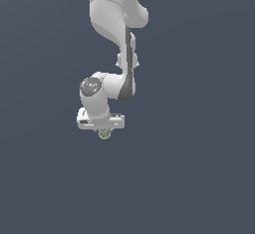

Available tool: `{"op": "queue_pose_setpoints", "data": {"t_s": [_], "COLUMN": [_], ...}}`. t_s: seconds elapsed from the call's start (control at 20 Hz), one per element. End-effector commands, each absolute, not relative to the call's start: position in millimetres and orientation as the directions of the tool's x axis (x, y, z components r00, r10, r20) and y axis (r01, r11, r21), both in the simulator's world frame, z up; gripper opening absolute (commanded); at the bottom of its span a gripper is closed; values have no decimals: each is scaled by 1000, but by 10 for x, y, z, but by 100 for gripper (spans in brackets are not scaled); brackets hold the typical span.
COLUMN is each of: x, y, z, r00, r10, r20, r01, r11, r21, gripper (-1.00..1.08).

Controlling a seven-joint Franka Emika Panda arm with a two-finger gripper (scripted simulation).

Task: Pick up the object and move it to a goal position.

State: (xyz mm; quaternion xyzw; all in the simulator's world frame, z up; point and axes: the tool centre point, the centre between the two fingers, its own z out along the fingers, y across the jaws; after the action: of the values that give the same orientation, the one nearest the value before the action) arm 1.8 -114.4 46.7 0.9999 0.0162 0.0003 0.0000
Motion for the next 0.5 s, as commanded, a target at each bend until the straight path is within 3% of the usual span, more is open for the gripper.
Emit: {"op": "queue_pose_setpoints", "data": {"t_s": [0.0, 0.45], "x": [20, 57], "y": [-1143, -1057], "z": [467, 622], "r00": [999, 1000], "r10": [33, 2], "r20": [1, 25], "r01": [33, 1], "r11": [-999, -1000], "r21": [0, 12], "gripper": [-100, -100]}}
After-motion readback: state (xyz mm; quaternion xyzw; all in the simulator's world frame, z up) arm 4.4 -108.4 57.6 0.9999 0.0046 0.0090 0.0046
